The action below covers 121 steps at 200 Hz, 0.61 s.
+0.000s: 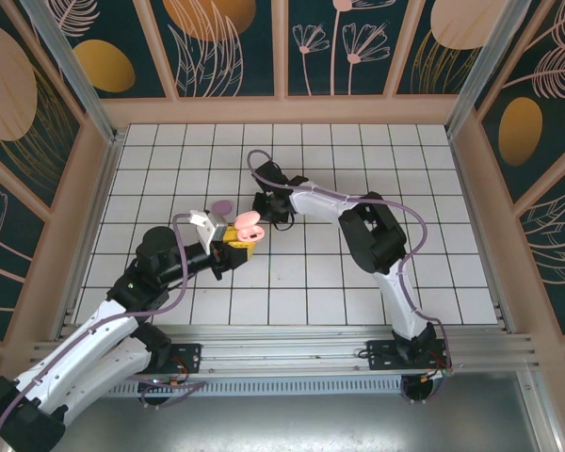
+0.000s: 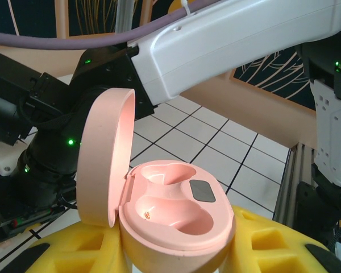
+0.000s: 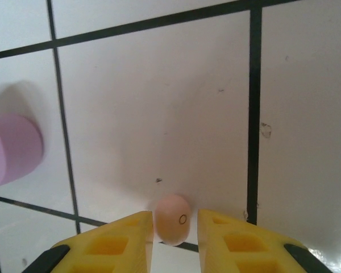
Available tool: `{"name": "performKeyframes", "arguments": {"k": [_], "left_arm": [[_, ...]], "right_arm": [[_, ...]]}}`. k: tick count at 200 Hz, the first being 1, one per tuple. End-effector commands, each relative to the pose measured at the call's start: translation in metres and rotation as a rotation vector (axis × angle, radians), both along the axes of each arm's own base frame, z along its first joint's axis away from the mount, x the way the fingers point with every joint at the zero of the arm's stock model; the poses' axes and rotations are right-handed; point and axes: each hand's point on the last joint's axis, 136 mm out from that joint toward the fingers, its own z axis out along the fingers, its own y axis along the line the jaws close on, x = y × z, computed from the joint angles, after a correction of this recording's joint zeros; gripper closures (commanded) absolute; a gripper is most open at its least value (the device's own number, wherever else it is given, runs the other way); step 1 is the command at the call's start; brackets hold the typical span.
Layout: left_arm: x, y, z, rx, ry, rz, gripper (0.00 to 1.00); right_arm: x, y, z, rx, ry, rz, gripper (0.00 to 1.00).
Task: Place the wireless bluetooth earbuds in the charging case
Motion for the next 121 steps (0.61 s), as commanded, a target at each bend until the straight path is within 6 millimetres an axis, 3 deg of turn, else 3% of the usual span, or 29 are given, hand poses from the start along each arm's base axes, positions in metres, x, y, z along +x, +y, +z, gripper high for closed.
{"name": "performKeyframes", "arguments": {"k": [1, 73, 121], "left_arm": [[0.001, 0.001, 0.0, 0.011, -0.02, 0.004, 0.78], [0.0, 0.003, -0.002, 0.02, -0.013, 0.013, 0.78], [0.001, 0.003, -0.001, 0.02, -0.019, 0.012, 0.78]], "right_arm": [[-0.003, 0.0, -0.004, -0.044, 0.004, 0.015, 0.74], [-0.008, 0.0, -0.01, -0.073, 0.017, 0.049, 0.81], [-0.01, -0.02, 0.023, -0.088, -0.014, 0.061, 0.84]]}}
